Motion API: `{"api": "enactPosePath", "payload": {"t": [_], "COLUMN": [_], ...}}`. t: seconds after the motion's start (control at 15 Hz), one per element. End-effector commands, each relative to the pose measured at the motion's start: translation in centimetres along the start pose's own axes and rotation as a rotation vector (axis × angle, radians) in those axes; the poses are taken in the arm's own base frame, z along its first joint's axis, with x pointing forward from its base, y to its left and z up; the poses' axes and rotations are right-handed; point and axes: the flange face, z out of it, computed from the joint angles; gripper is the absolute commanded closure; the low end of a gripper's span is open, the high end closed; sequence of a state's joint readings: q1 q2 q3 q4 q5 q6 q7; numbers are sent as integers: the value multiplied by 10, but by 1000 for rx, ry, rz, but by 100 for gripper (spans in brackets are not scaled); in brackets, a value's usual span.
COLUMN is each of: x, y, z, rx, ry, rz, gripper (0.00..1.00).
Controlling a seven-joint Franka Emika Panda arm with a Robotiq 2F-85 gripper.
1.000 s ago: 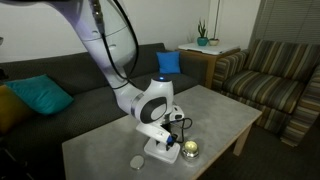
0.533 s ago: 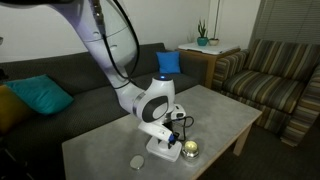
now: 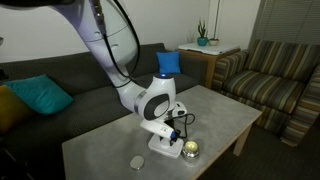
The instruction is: Take the lid off the storage box and put it on the table
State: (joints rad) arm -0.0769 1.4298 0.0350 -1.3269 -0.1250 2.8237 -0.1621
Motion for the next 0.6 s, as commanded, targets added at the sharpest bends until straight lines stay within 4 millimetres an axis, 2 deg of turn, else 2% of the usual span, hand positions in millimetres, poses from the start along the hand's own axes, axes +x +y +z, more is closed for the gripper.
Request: {"api": "enactPosePath", "payload": {"t": [0.0,0.13,0.33,0.53], "x": [0,-4,0,3], "y": [-5,-9,-13,-19], "z": [14,22,22,13], "rx": [13,24,34,40], "ry": [-1,-4,2,6], "rz": [-2,3,-2,-12], "gripper": [71,71,71,71]}}
